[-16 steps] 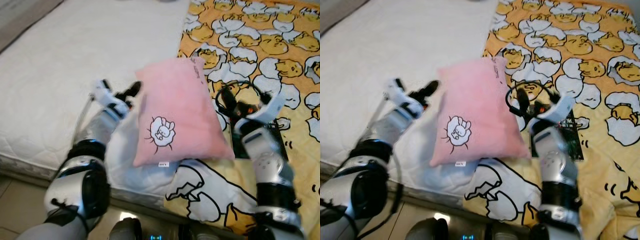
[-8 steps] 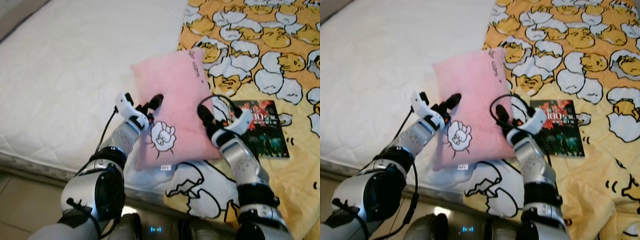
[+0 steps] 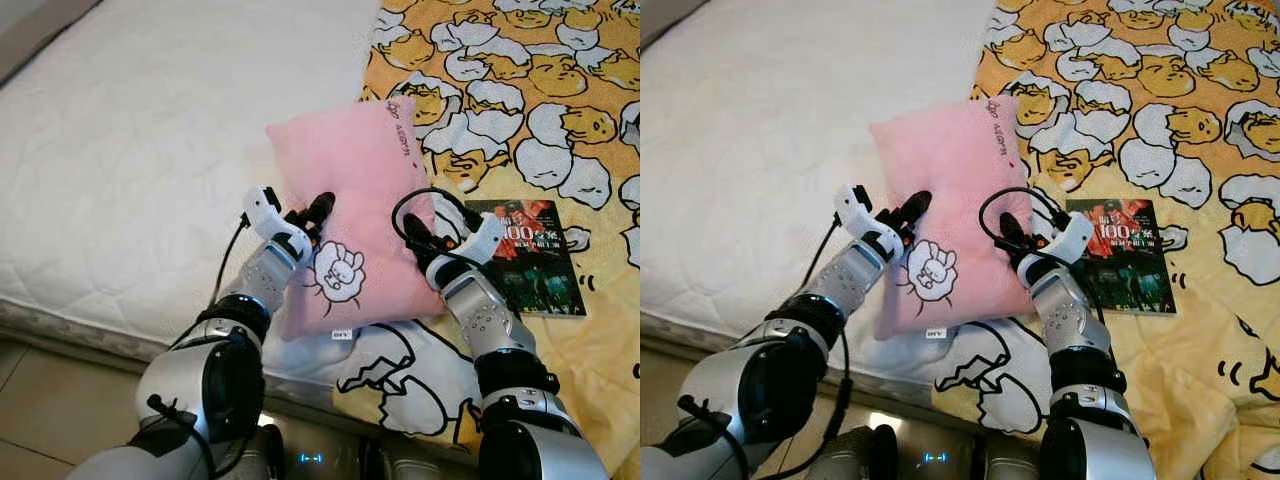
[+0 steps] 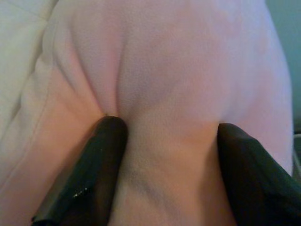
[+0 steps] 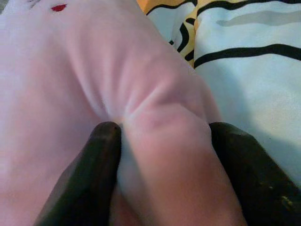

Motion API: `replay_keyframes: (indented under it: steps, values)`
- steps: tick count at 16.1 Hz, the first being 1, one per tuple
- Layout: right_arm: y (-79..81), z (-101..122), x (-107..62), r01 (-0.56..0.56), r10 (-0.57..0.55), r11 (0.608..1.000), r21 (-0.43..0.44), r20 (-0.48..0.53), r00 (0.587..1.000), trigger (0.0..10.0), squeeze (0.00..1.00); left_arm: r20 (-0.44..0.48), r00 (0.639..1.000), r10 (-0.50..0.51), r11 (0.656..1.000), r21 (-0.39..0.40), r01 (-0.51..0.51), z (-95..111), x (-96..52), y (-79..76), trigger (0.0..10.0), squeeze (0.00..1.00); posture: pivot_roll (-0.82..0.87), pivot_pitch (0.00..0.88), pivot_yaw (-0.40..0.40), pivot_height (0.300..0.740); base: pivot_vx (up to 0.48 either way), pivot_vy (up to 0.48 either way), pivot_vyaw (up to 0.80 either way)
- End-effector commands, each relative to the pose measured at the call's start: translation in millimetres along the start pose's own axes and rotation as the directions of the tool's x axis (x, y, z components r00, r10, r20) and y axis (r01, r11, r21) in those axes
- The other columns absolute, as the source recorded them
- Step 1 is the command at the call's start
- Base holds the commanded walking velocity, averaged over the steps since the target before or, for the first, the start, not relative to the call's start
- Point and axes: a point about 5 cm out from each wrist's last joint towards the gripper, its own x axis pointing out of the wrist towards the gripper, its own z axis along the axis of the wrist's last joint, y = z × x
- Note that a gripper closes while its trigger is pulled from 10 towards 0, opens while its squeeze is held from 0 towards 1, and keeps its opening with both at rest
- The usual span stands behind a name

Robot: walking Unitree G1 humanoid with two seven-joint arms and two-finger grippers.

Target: Clean up the room

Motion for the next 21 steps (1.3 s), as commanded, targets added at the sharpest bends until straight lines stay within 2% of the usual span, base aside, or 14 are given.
replay_keyframes:
  steps: [1,10,14,16,19,21]
  values:
    - [1.7,-9.1,1.3,-0.002,0.002,1.000,0.011,-0.030,1.000,0.0,0.00,-0.068,0.997,-0.018,0.999,-0.036,0.015,-18.8,1.6,-6.5,0.0,0.00,-0.04,0.195,0.005,0.740,0.000,0.000,0.00]
    - [-5.9,-4.9,2.1,0.015,-0.015,1.000,-0.014,0.007,1.000,0.0,0.00,-0.102,0.994,-0.046,0.999,0.023,0.048,-24.9,1.0,-8.1,0.0,0.00,-0.05,0.177,0.007,0.740,0.000,0.000,0.00]
    - [-5.1,0.9,3.6,0.014,-0.013,0.999,-0.036,0.027,1.000,0.0,0.00,-0.097,0.993,-0.061,0.998,0.020,0.063,-22.3,1.8,-10.0,0.0,0.00,-0.05,0.160,0.016,0.740,0.000,0.000,0.00]
    - [-10.5,-2.8,1.9,0.027,-0.026,0.999,-0.031,0.023,0.999,0.0,0.00,-0.097,0.993,-0.068,0.998,0.005,0.068,-24.4,2.2,-11.8,0.0,0.00,-0.05,0.146,0.014,0.740,0.000,0.000,0.00]
    - [-9.7,-3.9,1.7,0.021,-0.020,0.999,-0.036,0.025,1.000,0.0,0.00,-0.085,0.993,-0.082,0.997,-0.017,0.080,-23.4,2.9,-13.9,0.0,0.00,-0.05,0.127,0.011,0.740,0.000,0.000,0.00]
    - [-11.0,-5.0,1.6,0.023,-0.022,0.999,-0.037,0.020,1.000,0.0,0.00,-0.095,0.991,-0.099,0.995,-0.003,0.100,-25.7,4.0,-18.2,0.0,0.00,-0.05,0.126,0.013,0.740,0.000,0.000,0.00]
